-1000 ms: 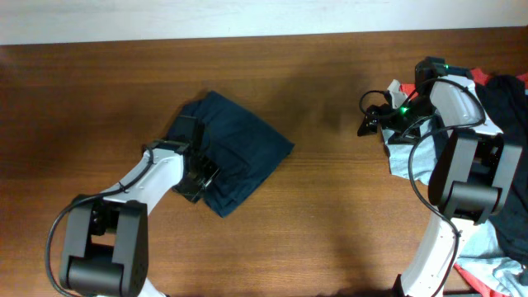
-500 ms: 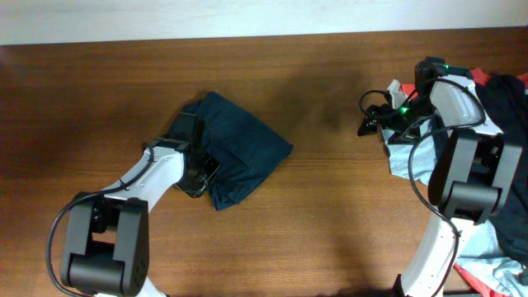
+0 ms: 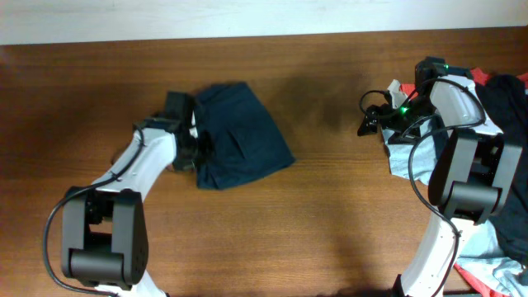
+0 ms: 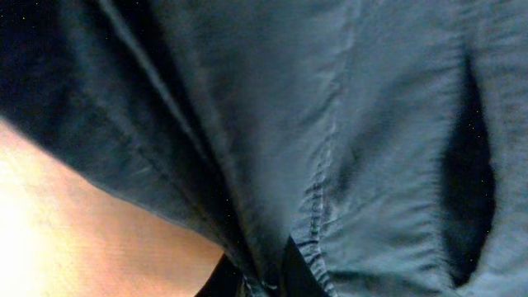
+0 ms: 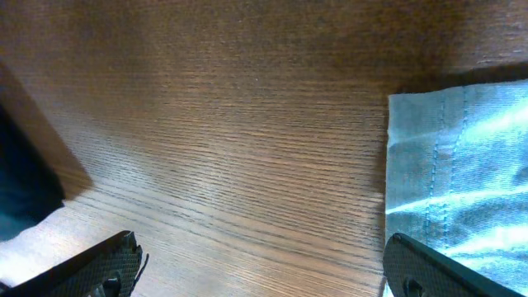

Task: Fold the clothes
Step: 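Drag the navy shorts leftward to the table's top left corner with the left gripper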

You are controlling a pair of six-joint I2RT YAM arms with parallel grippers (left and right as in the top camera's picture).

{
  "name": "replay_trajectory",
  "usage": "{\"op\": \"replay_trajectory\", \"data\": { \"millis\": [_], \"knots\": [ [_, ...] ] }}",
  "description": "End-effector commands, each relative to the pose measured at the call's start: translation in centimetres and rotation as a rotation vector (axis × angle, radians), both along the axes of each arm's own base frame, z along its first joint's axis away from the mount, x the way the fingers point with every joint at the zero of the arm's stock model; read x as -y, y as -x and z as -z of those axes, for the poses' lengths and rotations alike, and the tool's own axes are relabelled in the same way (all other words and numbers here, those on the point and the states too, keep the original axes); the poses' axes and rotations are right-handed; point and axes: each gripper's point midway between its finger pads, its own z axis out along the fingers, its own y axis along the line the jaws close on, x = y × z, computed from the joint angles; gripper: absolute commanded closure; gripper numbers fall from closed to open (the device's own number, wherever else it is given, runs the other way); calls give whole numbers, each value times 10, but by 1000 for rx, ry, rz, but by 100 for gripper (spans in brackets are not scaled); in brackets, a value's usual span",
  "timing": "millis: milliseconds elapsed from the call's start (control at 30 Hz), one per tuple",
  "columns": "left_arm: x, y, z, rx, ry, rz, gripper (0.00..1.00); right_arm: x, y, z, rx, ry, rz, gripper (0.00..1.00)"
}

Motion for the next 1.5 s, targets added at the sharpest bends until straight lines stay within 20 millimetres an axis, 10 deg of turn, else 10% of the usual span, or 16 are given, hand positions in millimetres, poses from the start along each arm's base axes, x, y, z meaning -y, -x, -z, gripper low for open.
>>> {"op": "replay_trajectory", "data": {
  "millis": [0, 267, 900, 1300, 1467],
  "knots": [
    [-6, -40, -37, 172, -64, 205, 100, 2, -4, -14, 39, 17, -3, 1],
    [-23, -81, -89, 338, -230, 347, 99, 2, -4, -14, 38, 17, -3, 1],
    [-120, -106, -102, 375, -514, 173, 99, 2, -4, -14, 39, 17, -3, 1],
    [-199, -131, -43, 338, -573, 160, 99, 2, -4, -14, 39, 17, -3, 1],
    [-248, -120, -6, 275, -505, -134, 99, 2, -4, -14, 39, 17, -3, 1]
  ]
}}
